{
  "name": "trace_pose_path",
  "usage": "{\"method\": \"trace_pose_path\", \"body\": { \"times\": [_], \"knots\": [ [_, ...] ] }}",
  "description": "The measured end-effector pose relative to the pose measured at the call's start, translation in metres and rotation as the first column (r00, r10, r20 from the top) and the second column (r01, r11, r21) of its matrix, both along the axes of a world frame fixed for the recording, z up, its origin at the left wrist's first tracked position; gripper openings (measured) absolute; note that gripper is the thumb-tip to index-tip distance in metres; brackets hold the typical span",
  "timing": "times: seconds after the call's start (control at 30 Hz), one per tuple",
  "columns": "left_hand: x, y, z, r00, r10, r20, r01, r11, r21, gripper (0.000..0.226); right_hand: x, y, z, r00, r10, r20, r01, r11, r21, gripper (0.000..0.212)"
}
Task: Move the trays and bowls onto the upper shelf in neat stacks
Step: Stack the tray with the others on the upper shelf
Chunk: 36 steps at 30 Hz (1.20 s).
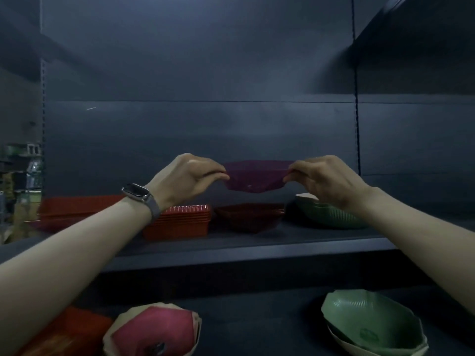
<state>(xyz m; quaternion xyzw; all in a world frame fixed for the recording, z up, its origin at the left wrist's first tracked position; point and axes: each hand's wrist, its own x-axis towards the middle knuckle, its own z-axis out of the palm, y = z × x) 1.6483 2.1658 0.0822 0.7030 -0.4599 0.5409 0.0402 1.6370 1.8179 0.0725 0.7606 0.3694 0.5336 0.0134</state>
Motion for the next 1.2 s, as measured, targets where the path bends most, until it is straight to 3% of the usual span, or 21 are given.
{"method": "trace_pose_path", "body": {
  "times": [0.17, 0.47, 0.63, 0.87, 1.03, 1.2],
  "knots": [
    [0.031, -0.004, -0.01, 0.992, 0.08, -0.098, -0.078, 0.997, 0.019, 0.039, 0.032, 0.003, -0.011, 0.987, -0.129, -0.099, 0.131, 0.991, 0.012, 0.018],
    [0.067, -0.014, -0.032, 0.95, 0.239, -0.203, -0.226, 0.97, 0.086, 0.047, 0.057, 0.012, -0.031, 0.89, -0.34, -0.305, 0.354, 0.935, -0.008, 0.024],
    [0.079, -0.018, -0.042, 0.924, 0.3, -0.238, -0.28, 0.953, 0.113, 0.05, 0.07, 0.016, -0.044, 0.849, -0.374, -0.373, 0.402, 0.915, -0.001, 0.025],
    [0.088, -0.018, -0.056, 0.815, 0.416, -0.404, -0.391, 0.909, 0.146, 0.028, 0.085, 0.021, -0.055, 0.787, -0.399, -0.471, 0.413, 0.907, -0.078, 0.038],
    [0.086, -0.018, -0.063, 0.762, 0.42, -0.493, -0.386, 0.906, 0.176, 0.032, 0.088, 0.012, -0.06, 0.79, -0.356, -0.498, 0.365, 0.927, -0.083, 0.023],
    [0.08, -0.024, -0.068, 0.775, 0.414, -0.478, -0.388, 0.908, 0.157, 0.035, 0.076, 0.02, -0.064, 0.815, -0.326, -0.479, 0.369, 0.929, -0.004, 0.027]
  ]
}}
